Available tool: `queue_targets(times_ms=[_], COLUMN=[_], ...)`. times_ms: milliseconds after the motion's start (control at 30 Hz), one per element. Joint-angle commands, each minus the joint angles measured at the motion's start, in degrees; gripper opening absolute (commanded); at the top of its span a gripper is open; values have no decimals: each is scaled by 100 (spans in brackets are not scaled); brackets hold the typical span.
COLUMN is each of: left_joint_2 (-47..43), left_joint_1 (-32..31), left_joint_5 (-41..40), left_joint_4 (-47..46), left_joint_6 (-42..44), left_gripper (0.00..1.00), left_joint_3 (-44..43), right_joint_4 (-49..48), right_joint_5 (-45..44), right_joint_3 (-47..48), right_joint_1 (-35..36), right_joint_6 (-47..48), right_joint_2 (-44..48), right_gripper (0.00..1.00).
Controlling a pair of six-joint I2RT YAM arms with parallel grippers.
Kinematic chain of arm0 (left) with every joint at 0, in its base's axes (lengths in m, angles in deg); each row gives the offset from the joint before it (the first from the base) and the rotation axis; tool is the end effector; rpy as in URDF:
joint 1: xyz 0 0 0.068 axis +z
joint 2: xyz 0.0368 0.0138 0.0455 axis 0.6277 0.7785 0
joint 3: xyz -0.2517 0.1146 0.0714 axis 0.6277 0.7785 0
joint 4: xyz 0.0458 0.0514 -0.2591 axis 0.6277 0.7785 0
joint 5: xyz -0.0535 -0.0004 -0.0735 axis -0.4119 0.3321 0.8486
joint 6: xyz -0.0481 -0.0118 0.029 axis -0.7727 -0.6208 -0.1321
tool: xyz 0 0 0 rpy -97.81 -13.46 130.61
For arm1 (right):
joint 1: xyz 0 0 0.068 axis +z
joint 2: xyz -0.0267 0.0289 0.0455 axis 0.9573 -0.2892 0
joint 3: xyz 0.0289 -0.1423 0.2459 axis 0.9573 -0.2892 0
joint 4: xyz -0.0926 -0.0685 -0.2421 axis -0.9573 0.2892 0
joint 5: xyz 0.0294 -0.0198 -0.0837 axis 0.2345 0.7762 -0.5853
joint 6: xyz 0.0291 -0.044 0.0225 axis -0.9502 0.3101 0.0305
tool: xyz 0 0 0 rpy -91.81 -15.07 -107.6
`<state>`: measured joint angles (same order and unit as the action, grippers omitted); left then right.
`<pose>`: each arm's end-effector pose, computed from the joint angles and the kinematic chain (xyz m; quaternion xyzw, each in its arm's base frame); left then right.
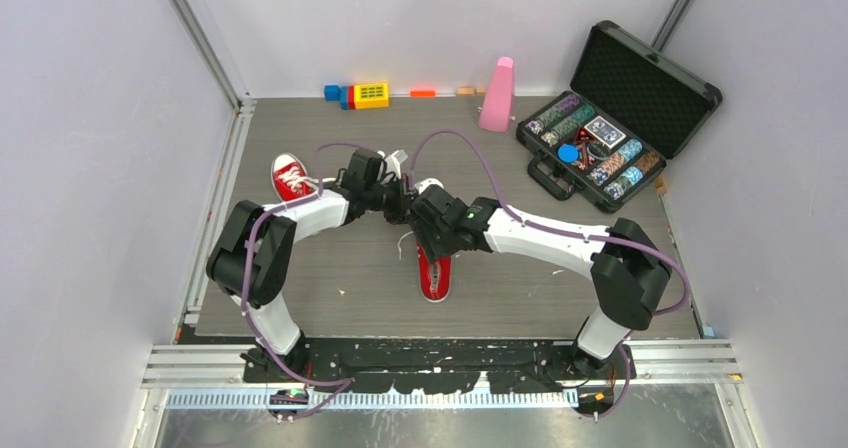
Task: Tie the shoes
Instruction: Tie the shoelace on the shoe.
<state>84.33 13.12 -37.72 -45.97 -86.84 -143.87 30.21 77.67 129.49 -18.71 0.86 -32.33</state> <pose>0.3204 -0.1824 0.1869 0.0102 0.8758 -0.4579 0.1525 0.2115 0.2840 0.2307 -0.2624 0.9233 0.0935 0.2645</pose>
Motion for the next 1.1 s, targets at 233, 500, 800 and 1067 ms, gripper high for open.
queue_targets(times_ms=[233, 500, 800, 1067], left_joint_2=[-101, -125, -144, -159], left_joint_1=[19, 18, 18, 18], left_joint_5=[225, 227, 244, 262], left_joint_4=[-146, -140, -95, -86], left_joint_6=[49, 67, 107, 109], left_gripper=[0, 0, 0, 0], left_joint_3=[-143, -148, -181, -185], right_joint_4=[-179, -356, -602, -719], right_joint_5=[95, 928, 1334, 2507], right_joint_3=[93, -125, -476, -372], right_joint_1=[-668, -1404, -1738, -1858], right_joint_6=[-117, -164, -335, -500], right_joint_2=[631, 477, 497, -48], right_gripper=[53, 37, 39, 36])
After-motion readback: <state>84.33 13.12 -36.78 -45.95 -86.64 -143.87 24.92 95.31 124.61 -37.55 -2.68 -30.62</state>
